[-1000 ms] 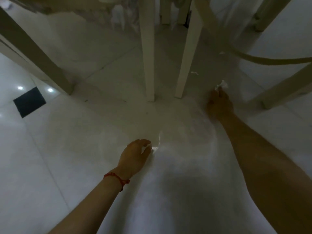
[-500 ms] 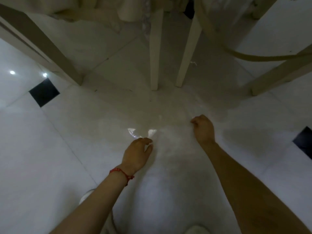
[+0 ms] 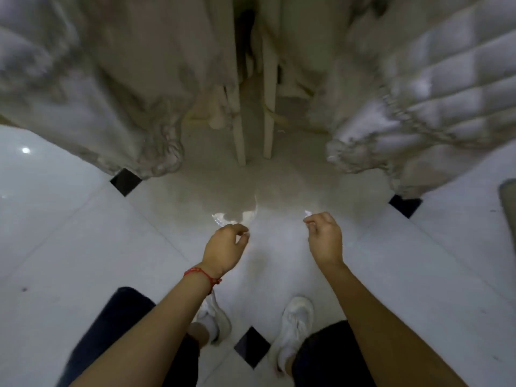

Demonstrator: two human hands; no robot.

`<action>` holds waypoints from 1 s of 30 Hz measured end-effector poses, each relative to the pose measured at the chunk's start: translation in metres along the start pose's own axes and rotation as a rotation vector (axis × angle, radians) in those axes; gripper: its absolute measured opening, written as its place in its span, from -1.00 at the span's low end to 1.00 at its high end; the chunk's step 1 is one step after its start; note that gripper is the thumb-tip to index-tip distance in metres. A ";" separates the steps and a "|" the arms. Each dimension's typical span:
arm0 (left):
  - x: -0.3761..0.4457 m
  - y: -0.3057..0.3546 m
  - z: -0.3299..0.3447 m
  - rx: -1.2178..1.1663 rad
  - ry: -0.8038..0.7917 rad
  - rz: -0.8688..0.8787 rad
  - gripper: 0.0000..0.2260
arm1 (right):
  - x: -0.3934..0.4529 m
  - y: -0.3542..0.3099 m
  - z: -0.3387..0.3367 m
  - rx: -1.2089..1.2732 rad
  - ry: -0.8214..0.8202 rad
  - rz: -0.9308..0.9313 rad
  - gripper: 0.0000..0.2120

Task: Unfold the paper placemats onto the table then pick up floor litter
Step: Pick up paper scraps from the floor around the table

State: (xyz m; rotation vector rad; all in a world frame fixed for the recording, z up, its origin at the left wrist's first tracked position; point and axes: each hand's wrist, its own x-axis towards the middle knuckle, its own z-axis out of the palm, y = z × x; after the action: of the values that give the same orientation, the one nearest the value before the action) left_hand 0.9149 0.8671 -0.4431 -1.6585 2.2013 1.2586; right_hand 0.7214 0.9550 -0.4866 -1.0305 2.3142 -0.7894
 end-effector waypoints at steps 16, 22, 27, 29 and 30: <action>-0.175 0.153 -0.157 0.110 -0.117 0.269 -0.75 | -0.184 -0.136 -0.244 0.402 0.551 0.409 -0.83; -0.202 0.199 -0.170 0.239 -0.305 0.408 -0.74 | -0.234 -0.151 -0.279 0.431 0.684 0.516 -0.77; -0.221 0.251 -0.150 0.276 -0.365 0.497 -0.73 | -0.277 -0.127 -0.321 0.414 0.734 0.622 -0.80; -0.228 0.276 -0.129 0.280 -0.387 0.520 -0.75 | -0.291 -0.108 -0.343 0.435 0.776 0.669 -0.83; -0.231 0.289 -0.117 0.284 -0.405 0.531 -0.76 | -0.298 -0.097 -0.354 0.445 0.791 0.695 -0.82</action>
State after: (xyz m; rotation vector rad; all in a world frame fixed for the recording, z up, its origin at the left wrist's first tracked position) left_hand 0.8072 0.9790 -0.0877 -0.6633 2.4700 1.1685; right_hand 0.7264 1.2423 -0.1110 0.3643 2.6185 -1.4595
